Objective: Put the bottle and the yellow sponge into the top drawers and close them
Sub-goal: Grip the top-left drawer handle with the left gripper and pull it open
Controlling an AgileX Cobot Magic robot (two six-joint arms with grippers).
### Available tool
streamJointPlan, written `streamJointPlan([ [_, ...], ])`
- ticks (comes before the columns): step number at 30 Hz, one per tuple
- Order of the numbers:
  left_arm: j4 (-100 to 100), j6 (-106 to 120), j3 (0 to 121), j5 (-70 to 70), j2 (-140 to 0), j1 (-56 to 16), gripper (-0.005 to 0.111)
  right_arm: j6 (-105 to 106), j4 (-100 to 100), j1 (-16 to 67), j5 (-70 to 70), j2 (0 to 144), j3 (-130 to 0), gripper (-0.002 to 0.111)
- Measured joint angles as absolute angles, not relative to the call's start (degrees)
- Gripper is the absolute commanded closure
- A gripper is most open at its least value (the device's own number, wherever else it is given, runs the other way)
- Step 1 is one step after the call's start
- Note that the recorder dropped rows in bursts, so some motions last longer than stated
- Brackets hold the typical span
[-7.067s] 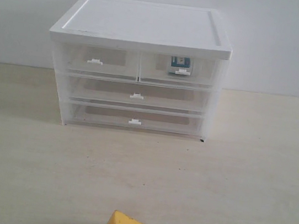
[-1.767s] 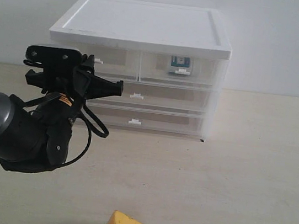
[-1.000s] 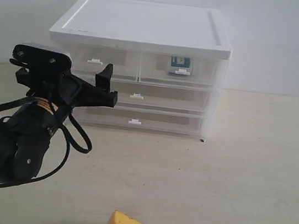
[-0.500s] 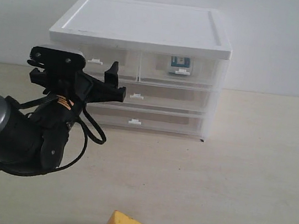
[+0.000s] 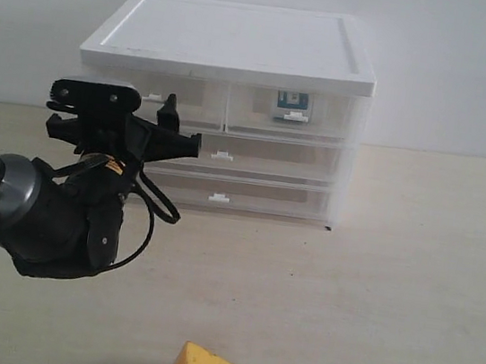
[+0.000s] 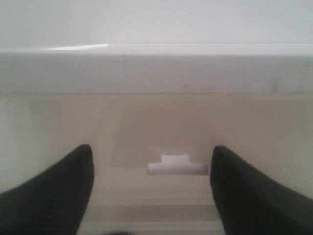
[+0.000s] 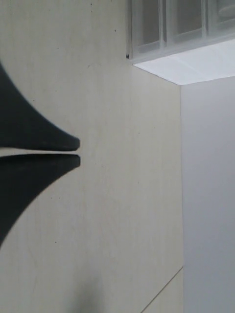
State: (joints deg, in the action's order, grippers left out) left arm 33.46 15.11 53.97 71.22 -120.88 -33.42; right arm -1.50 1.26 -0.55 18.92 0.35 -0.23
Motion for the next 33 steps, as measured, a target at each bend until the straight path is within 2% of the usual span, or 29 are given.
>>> streamJointPlan([
  [4, 32.04, 15.11, 53.97, 70.75, -120.88, -33.29, 0.089, -1.5, 1.26, -0.55, 18.92, 0.35, -0.23, 0.108],
  [7, 31.48, 15.11, 53.97, 70.67, -120.88, -33.29, 0.102, -1.5, 1.26, -0.55, 18.92, 0.35, -0.23, 0.108],
  [15, 31.37, 15.11, 53.31, 69.45, -119.85, -33.29, 0.102, -1.5, 1.26, -0.55, 18.92, 0.35, -0.23, 0.108],
  [24, 29.37, 14.68, 46.13, 67.26, -114.4, -33.4, 0.102, -1.5, 1.26, -0.55, 18.92, 0.35, -0.23, 0.108],
  [33, 36.38, 15.09, 39.82, 68.15, -110.15, -38.67, 0.102, -1.5, 1.26, -0.55, 18.92, 0.35, -0.23, 0.108],
])
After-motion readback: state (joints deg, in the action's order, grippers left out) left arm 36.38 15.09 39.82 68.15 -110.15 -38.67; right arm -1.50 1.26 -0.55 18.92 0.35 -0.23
